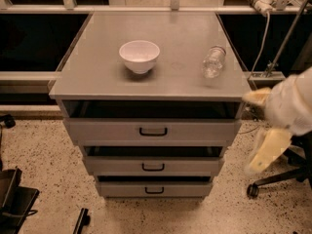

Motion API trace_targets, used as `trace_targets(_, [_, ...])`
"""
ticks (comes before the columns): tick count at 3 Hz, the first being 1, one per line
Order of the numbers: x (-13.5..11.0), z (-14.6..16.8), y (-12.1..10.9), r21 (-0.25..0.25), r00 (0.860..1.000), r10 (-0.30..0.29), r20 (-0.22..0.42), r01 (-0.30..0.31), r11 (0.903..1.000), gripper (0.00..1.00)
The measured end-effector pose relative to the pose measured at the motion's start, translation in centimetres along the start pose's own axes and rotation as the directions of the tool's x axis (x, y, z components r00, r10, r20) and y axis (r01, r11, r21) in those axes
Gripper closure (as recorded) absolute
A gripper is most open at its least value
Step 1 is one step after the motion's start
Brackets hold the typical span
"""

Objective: Open bottom drawer

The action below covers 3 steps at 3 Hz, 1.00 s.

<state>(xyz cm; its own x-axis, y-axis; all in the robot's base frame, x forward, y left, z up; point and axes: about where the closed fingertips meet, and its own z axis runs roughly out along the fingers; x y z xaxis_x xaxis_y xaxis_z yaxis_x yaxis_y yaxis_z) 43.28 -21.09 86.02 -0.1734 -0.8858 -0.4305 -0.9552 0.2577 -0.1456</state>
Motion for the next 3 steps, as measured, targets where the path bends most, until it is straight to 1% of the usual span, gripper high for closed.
trace_targets(1, [3.1, 9.8, 2.5, -0.093, 0.970, 0.080, 0.232, -0.059, 0.9939, 0.00])
trace_targets(2, [3.7, 12.6, 1.1, -0.081, 0.933, 0.131, 0.335, -0.110, 0.9906, 0.00])
trace_targets(3, [3.5, 12.6, 1.3, -0.074, 0.934, 0.126, 0.335, -0.107, 0.9915, 0.00])
